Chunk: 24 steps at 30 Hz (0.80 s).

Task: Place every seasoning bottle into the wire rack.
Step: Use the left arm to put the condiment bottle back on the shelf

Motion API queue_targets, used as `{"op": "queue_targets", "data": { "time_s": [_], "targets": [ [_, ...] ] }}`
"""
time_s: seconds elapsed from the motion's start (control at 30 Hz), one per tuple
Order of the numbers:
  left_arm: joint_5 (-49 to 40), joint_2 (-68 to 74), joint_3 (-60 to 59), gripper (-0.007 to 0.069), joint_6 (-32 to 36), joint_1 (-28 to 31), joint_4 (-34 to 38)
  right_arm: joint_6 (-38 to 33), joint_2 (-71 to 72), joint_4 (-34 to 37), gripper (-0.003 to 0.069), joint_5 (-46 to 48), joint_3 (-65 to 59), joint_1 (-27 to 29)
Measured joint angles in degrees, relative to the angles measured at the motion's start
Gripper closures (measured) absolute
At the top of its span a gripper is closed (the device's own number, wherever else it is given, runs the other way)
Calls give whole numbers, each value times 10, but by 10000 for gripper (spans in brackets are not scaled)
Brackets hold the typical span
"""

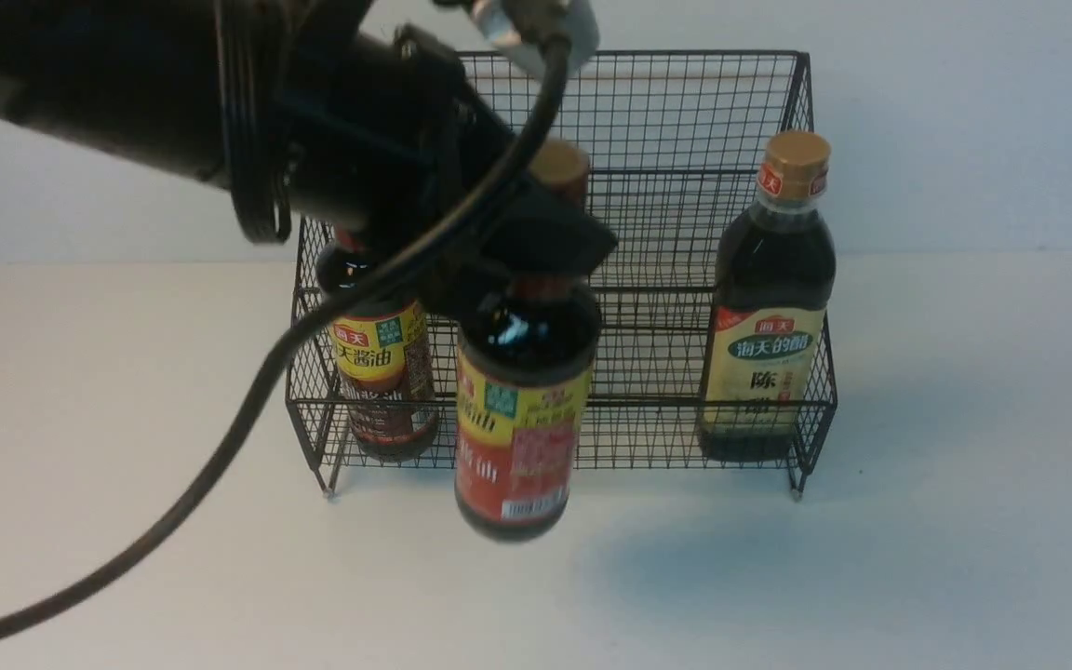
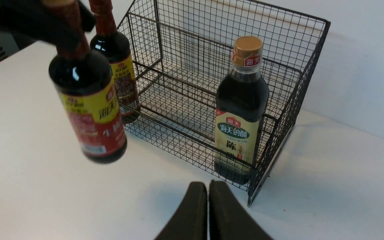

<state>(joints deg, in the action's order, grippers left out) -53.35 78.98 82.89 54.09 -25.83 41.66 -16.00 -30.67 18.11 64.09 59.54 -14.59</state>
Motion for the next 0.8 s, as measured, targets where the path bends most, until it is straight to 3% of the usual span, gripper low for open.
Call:
{"op": "queue_targets", "data": {
  "time_s": [0.3,0.8],
  "targets": [
    [177,39,11,356,4,0,43,0,0,0,657,0,0,0],
    [234,127,20,356,5,0,101,3,0,14,657,6,0,0]
  ]
}}
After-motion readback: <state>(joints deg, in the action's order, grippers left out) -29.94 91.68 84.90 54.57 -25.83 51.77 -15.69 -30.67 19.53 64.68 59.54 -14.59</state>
